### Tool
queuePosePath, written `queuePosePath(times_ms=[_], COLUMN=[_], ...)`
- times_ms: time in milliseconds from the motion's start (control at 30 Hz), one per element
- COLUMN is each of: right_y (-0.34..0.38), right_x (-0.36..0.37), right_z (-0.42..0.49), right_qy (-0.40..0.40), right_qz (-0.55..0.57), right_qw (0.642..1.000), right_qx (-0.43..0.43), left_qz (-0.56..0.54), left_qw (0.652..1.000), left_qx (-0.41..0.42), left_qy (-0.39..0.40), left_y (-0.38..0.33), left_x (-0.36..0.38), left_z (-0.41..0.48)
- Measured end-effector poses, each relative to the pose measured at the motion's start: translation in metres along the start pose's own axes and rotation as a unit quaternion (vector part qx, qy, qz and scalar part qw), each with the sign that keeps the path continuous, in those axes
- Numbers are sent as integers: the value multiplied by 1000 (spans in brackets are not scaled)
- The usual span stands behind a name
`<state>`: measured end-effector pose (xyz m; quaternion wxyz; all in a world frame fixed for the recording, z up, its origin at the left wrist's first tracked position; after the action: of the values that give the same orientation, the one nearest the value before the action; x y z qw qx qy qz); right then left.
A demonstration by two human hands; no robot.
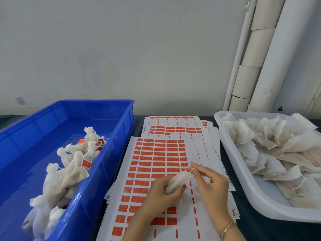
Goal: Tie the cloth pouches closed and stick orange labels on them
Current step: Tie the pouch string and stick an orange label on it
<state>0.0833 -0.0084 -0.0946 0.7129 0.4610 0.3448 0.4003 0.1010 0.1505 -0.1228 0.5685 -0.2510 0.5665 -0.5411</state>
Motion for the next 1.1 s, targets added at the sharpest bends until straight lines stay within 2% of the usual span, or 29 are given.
queuePosePath(times_ms=[167,300,433,533,700,967,1100], right_y=[-11,-15,-10,-3,5,19,26], right_x=[2,21,38,41,43,47,43], right_z=[2,-1,-9,-12,-19,-26,-26], right_qy=[-1,76,139,154,177,188,168], right_qz=[-39,-123,-167,-188,-179,-98,-64], right_qw=[999,989,976,968,961,966,973], right_qx=[24,22,-17,-60,-115,-145,-146], left_qz=[-64,-128,-153,-109,26,117,109], left_qw=[998,990,979,984,988,983,981], left_qx=[4,12,-26,-17,-25,95,135], left_qy=[-2,-61,-132,-139,-149,-109,-91], left_y=[-6,-9,1,0,8,-2,-9], left_x=[-5,-20,-30,-28,-25,-15,-11], left_z=[0,-2,-5,-6,-6,1,1])
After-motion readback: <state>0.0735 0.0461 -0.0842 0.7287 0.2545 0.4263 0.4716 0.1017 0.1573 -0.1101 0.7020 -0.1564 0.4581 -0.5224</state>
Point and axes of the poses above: each hand's wrist, its own z-axis towards the middle knuckle, its own x-axis out of the palm, y = z × x, the point moved 8 cm from there along z, towards the middle knuckle, and after that the axes turned 8 degrees about x, right-handed, at the moved point
